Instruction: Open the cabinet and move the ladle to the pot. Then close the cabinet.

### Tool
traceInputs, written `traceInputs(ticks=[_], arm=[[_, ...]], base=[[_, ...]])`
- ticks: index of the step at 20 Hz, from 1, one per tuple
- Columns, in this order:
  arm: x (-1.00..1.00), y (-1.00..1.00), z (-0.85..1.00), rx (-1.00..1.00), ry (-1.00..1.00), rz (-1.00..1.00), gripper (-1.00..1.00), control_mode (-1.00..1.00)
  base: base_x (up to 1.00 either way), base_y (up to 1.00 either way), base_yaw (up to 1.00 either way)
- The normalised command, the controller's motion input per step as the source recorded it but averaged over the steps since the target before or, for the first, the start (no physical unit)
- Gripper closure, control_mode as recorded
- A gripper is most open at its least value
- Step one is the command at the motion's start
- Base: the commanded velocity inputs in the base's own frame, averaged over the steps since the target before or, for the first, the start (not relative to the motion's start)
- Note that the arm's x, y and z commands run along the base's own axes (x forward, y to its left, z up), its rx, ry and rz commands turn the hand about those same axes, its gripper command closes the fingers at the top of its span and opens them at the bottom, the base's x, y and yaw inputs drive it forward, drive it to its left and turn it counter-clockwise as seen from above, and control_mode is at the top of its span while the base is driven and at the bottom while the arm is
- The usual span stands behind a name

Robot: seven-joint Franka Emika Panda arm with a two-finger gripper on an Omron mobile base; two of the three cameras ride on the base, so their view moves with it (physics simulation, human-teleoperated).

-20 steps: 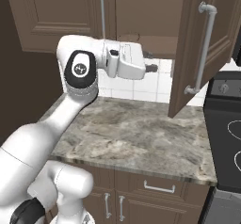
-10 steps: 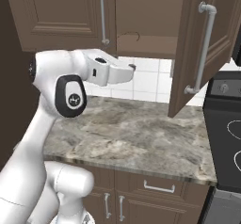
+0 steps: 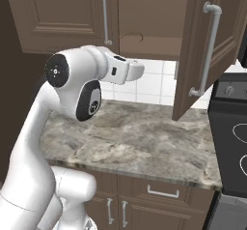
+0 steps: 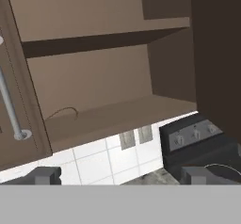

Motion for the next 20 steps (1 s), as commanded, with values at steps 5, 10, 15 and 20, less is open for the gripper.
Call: traceInputs(ticks=[5,10,15,20], arm=[[0.2,0.36,0.31,0.12,0.0,0.05,-1.0,-1.0],[0.06,0.4,0.27,0.06,0.02,0.01,-1.0,-1.0],[0.0,0.41,0.08,0.04,0.01,0.02,-1.0,-1.0],[0.13,0.21,0.0,0.08,0.04,0.08,-1.0,-1.0]], base=[[0.0,0.0,0.0],[0.0,0.0,0.0],[0.0,0.0,0.0],[0.0,0.0,0.0]])
